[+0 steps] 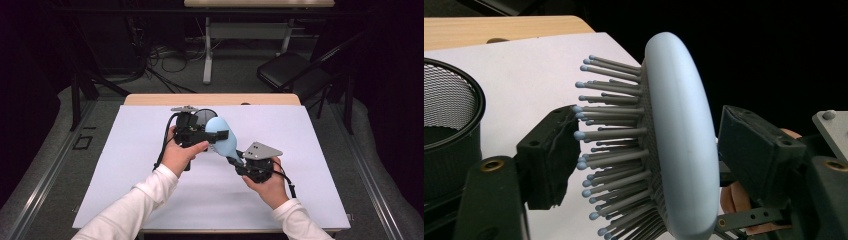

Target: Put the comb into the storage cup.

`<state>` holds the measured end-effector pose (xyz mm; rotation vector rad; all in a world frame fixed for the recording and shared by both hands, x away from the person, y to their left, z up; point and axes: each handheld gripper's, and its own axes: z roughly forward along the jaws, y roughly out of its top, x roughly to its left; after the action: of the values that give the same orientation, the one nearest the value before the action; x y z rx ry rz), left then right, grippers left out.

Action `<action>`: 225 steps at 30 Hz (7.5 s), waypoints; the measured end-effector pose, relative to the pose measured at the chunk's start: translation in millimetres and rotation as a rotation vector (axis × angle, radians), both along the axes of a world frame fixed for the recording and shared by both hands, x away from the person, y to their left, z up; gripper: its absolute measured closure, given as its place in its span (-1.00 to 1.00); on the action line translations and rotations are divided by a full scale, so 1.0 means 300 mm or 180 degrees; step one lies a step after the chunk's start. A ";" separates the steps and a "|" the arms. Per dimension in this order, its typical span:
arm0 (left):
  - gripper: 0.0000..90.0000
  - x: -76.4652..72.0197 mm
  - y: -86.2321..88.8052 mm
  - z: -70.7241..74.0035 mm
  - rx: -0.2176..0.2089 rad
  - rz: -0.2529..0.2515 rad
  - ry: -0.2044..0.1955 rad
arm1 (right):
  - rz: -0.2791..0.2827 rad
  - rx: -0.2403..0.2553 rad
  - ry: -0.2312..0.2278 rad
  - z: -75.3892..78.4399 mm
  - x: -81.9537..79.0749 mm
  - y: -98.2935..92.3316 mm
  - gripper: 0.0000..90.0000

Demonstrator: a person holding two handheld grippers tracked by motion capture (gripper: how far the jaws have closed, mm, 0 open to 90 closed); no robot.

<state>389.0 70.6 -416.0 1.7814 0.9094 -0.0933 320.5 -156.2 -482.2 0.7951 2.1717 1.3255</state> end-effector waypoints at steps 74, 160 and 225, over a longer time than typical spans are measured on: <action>0.04 0.005 0.018 -0.012 -0.0309 0.0062 0.0404 | -0.0010 -0.0007 0.0006 -0.015 0.000 0.005 0.54; 0.10 0.050 0.060 -0.024 -0.0292 0.0419 0.0605 | -0.0016 0.0192 0.0045 -0.024 0.024 0.001 -0.05; 0.10 0.095 0.133 0.151 0.0248 0.0750 -0.0189 | -0.0349 0.0386 0.0687 -0.019 0.088 -0.076 -0.66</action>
<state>417.6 110.4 -370.8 1.7256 1.0853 0.1475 346.8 -179.1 -487.7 1.1353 2.1884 1.3808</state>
